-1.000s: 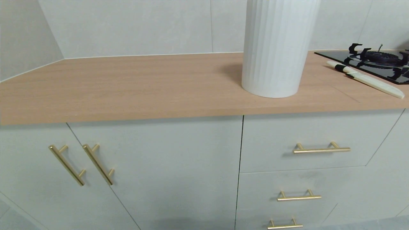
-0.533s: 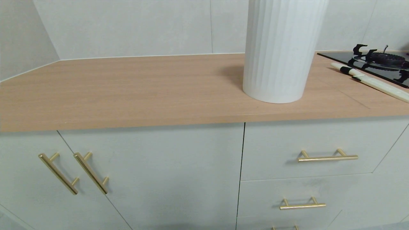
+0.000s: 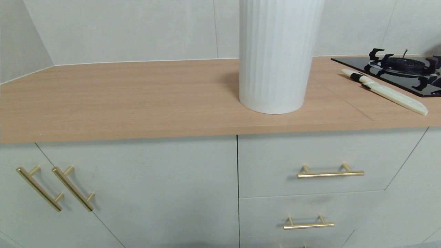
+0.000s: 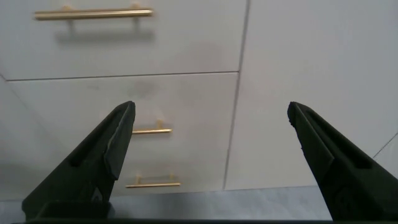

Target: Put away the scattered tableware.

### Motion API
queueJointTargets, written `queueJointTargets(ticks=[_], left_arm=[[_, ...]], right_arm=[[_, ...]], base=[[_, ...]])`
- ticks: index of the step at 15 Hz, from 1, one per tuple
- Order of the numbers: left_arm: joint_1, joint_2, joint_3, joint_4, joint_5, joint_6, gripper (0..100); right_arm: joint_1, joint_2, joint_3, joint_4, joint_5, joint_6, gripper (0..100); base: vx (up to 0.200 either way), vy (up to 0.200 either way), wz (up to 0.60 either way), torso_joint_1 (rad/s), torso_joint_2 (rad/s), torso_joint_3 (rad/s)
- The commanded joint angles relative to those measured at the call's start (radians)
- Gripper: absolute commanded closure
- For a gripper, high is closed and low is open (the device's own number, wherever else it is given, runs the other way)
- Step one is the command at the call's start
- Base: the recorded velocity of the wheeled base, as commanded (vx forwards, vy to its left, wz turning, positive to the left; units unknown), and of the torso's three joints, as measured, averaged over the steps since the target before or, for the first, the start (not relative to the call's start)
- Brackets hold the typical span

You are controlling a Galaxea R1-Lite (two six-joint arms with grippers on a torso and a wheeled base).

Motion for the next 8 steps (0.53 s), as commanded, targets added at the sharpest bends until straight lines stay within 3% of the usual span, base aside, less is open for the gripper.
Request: queueJointTargets(ticks=[1, 8], left_arm=[[0.001, 0.000, 0.000, 0.000, 0.000, -0.001, 0], [-0.001, 0.000, 0.000, 0.000, 0.000, -0.001, 0]], right_arm=[[0.000, 0.001, 0.000, 0.000, 0.000, 0.000, 0], [0.000, 0.001, 0.000, 0.000, 0.000, -0.002, 0]], base=[[0.000, 0.000, 0.00, 0.000, 0.00, 0.000], [0.000, 0.000, 0.00, 0.000, 0.00, 0.000]])
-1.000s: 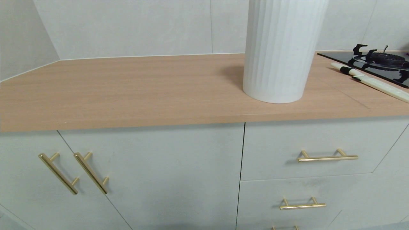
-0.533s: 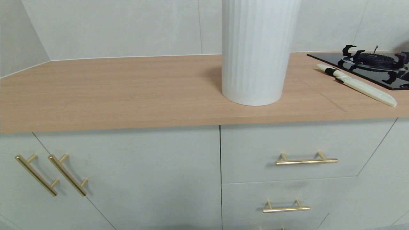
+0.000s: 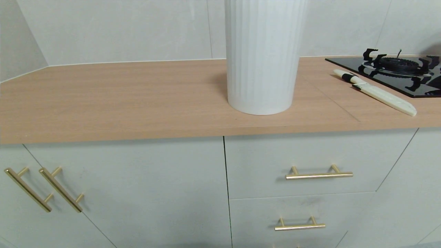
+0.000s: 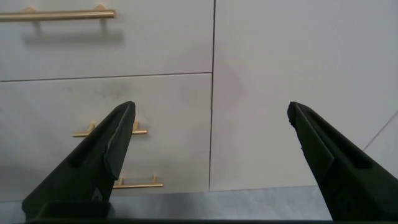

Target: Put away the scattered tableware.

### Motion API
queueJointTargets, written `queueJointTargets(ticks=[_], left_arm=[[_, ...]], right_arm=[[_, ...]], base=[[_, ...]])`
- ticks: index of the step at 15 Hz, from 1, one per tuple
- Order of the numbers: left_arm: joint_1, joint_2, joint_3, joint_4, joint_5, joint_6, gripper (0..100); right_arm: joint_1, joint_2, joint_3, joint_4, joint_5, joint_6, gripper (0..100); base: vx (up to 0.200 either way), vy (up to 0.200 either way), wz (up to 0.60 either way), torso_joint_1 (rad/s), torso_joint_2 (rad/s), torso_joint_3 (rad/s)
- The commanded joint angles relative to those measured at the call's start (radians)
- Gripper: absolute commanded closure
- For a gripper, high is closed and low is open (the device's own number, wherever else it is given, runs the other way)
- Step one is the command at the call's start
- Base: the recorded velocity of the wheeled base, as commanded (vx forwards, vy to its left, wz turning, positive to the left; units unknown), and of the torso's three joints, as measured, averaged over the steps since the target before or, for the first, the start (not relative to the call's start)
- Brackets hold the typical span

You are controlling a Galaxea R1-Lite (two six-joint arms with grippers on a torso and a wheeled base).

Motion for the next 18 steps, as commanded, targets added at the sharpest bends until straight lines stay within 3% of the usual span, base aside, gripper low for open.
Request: queueJointTargets(ticks=[1, 7, 18], left_arm=[[-0.001, 0.000, 0.000, 0.000, 0.000, 0.000, 0], [0.001, 0.000, 0.000, 0.000, 0.000, 0.000, 0], [0.001, 0.000, 0.000, 0.000, 0.000, 0.000, 0]], right_arm=[[0.000, 0.001, 0.000, 0.000, 0.001, -0.002, 0], [0.000, 0.001, 0.000, 0.000, 0.001, -0.002, 0], [0.000, 0.001, 0.000, 0.000, 0.001, -0.002, 0]], base=[[0.000, 0.000, 0.00, 0.000, 0.00, 0.000], [0.000, 0.000, 0.00, 0.036, -0.13, -0.141], [0.000, 0.000, 0.00, 0.155, -0.48, -0.302]])
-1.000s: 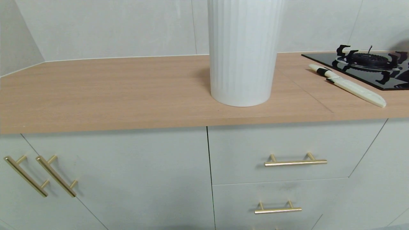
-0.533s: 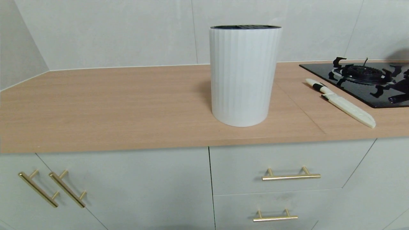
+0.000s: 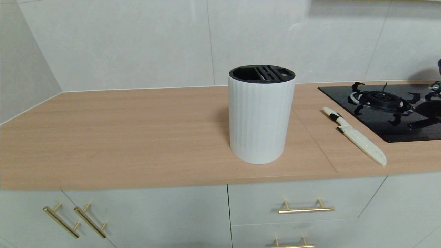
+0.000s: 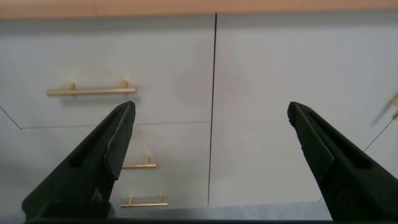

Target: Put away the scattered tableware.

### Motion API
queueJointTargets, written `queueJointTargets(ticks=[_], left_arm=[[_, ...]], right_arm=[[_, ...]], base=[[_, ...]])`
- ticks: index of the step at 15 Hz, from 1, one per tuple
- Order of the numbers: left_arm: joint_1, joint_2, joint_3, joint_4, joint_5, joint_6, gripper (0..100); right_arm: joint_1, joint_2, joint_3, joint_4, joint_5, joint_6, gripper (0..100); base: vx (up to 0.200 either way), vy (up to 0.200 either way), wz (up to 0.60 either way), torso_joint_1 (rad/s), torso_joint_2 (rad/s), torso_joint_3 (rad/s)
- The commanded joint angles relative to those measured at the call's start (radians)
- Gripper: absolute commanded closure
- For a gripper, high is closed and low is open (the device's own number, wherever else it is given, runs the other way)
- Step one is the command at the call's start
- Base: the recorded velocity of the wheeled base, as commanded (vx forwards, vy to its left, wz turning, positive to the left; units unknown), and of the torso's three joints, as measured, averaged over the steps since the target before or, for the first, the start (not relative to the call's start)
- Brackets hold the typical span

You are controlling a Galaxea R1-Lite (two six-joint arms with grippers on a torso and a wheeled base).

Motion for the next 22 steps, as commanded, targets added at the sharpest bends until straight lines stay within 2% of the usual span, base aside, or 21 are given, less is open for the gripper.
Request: queueJointTargets(ticks=[1, 22], left_arm=[[0.001, 0.000, 0.000, 0.001, 0.000, 0.000, 0], [-0.001, 0.000, 0.000, 0.001, 0.000, 0.000, 0]], right_arm=[[0.000, 0.001, 0.000, 0.000, 0.000, 0.000, 0], [0.000, 0.001, 0.000, 0.000, 0.000, 0.000, 0]], base=[[0.000, 0.000, 0.00, 0.183, -0.47, -0.286], [0.000, 0.000, 0.00, 0.236, -0.53, -0.294]])
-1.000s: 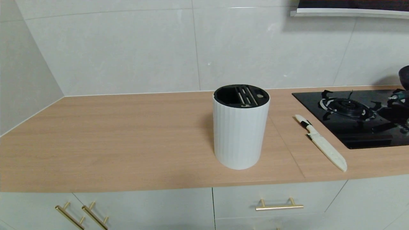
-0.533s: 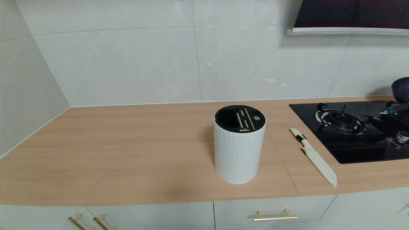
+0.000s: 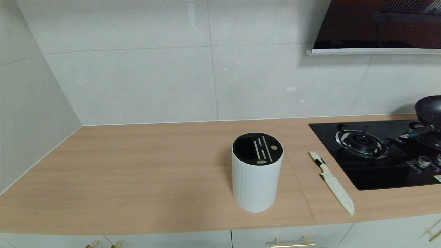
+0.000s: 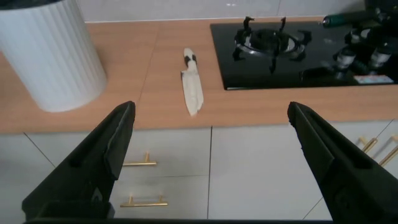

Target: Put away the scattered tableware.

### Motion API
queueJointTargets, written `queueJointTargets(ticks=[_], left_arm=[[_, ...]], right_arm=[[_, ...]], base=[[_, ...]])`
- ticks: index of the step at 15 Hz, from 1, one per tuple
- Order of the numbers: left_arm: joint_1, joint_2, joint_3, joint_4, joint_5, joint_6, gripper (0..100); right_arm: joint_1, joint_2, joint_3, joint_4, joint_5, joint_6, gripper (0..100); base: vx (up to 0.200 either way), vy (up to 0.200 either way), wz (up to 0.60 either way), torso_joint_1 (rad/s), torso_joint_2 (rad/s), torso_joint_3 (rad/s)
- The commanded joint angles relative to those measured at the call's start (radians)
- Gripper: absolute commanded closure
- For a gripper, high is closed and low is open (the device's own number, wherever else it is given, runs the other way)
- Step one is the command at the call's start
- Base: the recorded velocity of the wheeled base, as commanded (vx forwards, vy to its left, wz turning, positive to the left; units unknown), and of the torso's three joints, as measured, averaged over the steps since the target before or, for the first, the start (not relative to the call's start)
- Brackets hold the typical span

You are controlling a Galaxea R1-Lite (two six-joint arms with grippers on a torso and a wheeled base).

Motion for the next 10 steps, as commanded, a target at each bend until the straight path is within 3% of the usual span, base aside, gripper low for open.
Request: queueJointTargets(ticks=[1, 5, 10], left_arm=[[-0.001, 0.000, 0.000, 0.000, 0.000, 0.000, 0], [0.001, 0.000, 0.000, 0.000, 0.000, 0.000, 0], [-0.001, 0.000, 0.000, 0.000, 0.000, 0.000, 0]], right_arm=[[0.000, 0.001, 0.000, 0.000, 0.000, 0.000, 0], [0.000, 0.001, 0.000, 0.000, 0.000, 0.001, 0], [0.000, 0.001, 0.000, 0.000, 0.000, 0.000, 0]], base=[[0.000, 0.000, 0.00, 0.188, -0.39, -0.198], [0.000, 0.000, 0.00, 0.185, -0.37, -0.195], [0.000, 0.000, 0.00, 0.023, -0.05, -0.022]])
